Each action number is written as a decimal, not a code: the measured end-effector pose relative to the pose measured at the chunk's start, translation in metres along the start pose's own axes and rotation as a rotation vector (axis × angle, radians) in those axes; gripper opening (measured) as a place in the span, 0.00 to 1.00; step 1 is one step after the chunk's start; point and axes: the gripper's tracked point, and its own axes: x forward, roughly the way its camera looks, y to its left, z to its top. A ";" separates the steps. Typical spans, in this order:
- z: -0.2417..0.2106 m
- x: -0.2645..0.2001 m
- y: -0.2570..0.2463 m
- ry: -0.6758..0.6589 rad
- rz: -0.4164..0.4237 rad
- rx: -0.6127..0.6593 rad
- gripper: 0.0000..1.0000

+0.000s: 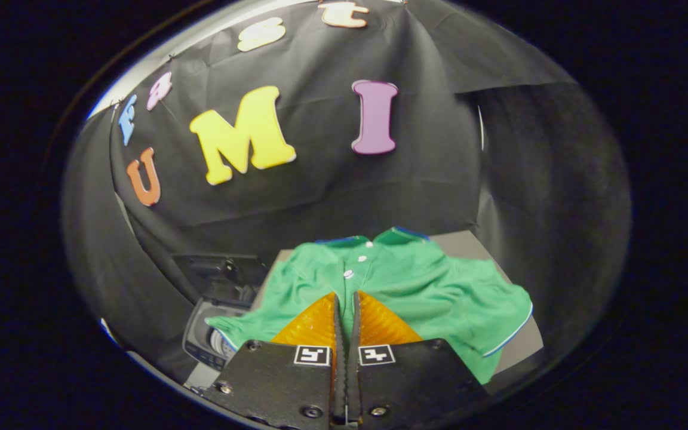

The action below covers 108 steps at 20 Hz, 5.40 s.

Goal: Put the clothes into the washing machine and then close the washing machine lid.

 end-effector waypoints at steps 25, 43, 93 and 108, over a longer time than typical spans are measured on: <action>-0.044 0.077 0.341 0.156 0.460 -0.078 0.05; -0.230 0.235 0.352 0.420 0.227 -0.105 0.04; -0.206 0.224 0.334 0.469 0.103 -0.203 0.99; -0.010 0.205 0.342 0.211 0.093 -0.141 0.99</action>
